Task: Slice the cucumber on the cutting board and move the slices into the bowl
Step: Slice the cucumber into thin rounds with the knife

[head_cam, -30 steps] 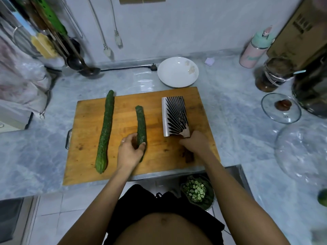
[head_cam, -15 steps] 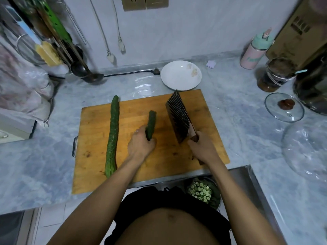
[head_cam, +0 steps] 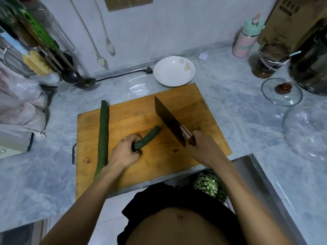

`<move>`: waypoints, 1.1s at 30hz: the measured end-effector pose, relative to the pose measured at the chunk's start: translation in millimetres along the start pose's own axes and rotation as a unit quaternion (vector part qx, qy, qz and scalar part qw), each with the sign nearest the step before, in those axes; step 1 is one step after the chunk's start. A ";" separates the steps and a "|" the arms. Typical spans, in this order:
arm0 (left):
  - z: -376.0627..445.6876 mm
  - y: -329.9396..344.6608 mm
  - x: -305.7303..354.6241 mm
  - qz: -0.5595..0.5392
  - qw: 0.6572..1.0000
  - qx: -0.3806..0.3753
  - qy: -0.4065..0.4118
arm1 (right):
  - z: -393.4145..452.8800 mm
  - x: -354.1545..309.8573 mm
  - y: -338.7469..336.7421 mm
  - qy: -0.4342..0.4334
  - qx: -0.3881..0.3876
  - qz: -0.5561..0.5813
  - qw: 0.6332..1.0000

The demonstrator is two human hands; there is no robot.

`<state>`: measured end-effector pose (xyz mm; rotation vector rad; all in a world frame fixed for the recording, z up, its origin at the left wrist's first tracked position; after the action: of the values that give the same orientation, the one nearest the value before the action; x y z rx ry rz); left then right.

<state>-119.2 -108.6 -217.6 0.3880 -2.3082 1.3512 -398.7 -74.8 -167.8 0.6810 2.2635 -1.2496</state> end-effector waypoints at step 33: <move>26.7 45.2 23.8 0.072 0.966 0.211 0.133 | -4.1 2.3 26.9 -0.060 -0.063 0.073 0.993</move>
<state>-166.0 -110.6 -251.2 0.1517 -1.8541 1.8481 -384.4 -58.3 -184.3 0.6919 2.1317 -1.0406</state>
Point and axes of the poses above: each hand's wrist, its own z-axis towards the middle knuckle, its own y-axis out of the palm, x = y × z, the point moved 2 cm from there along z, towards the middle knuckle, and after that the axes turned 9 degrees about -x, right-handed, at the moved point
